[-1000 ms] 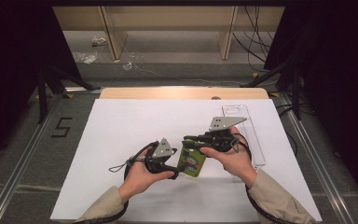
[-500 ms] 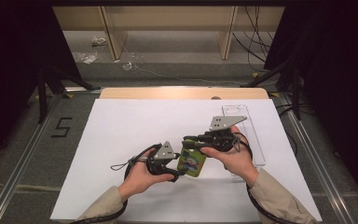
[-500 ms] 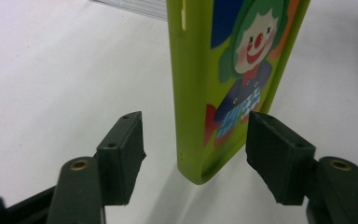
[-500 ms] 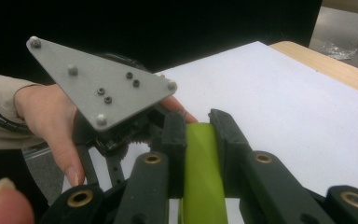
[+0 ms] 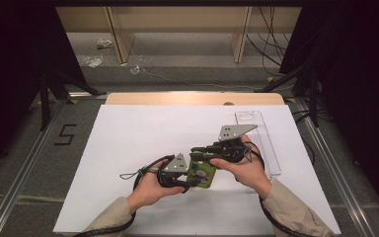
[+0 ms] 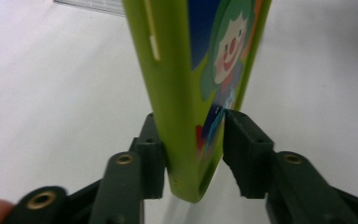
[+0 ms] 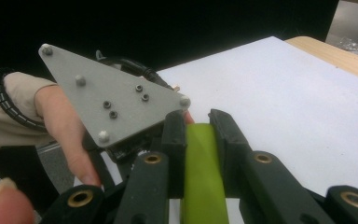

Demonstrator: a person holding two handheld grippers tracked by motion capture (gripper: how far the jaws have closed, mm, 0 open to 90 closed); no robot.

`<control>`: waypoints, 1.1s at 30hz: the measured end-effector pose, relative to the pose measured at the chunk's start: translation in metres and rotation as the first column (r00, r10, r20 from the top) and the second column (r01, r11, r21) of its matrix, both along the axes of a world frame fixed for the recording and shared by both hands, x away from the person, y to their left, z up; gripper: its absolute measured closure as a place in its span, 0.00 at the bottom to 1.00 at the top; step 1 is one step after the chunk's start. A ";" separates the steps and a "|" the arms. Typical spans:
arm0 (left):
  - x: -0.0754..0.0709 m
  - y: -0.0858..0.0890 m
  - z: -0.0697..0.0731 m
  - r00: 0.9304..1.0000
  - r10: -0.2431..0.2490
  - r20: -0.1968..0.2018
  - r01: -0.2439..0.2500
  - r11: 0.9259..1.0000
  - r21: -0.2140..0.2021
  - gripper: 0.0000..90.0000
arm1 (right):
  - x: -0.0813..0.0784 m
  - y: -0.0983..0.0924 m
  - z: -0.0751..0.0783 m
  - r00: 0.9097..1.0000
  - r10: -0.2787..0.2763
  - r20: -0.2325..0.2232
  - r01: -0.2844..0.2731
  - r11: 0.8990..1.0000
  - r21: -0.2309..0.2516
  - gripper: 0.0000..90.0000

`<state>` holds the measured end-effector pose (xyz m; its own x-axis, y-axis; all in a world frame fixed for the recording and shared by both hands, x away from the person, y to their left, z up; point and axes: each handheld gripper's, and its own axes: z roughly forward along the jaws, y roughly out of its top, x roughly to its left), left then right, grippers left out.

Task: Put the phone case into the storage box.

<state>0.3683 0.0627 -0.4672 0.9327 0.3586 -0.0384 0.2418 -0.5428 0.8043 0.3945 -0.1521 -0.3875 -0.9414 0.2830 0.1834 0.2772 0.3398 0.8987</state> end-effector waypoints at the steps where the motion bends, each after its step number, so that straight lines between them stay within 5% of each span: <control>1: 0.001 0.001 0.000 1.000 0.006 -0.004 -0.006 1.000 -0.007 0.71 | 0.000 0.000 0.000 1.000 0.003 0.000 -0.003 1.000 0.002 0.86; 7: 0.001 0.003 0.001 1.000 0.003 -0.022 -0.003 1.000 0.002 0.83 | -0.001 0.002 -0.002 1.000 0.027 -0.010 -0.027 0.999 0.018 0.86; 25: 0.004 0.007 0.006 0.997 0.057 -0.047 -0.058 0.998 -0.021 0.86 | 0.000 0.000 -0.002 0.999 0.027 0.040 -0.029 0.998 0.058 0.83; 29: 0.003 0.008 0.008 0.997 0.069 -0.029 -0.069 0.997 -0.020 0.86 | 0.000 0.000 0.000 0.995 0.006 0.103 -0.010 0.999 0.037 0.62; 33: 0.005 0.012 0.010 0.993 0.117 -0.022 -0.117 0.993 -0.018 0.86 | 0.000 -0.003 0.004 0.979 -0.075 0.190 0.075 0.997 0.010 0.35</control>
<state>0.3732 0.0744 -0.4570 0.8832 0.4644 -0.0652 0.3193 -0.4939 0.8088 0.3945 -0.1552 -0.3838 -0.9353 0.3538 0.0042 0.1261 0.3223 0.9382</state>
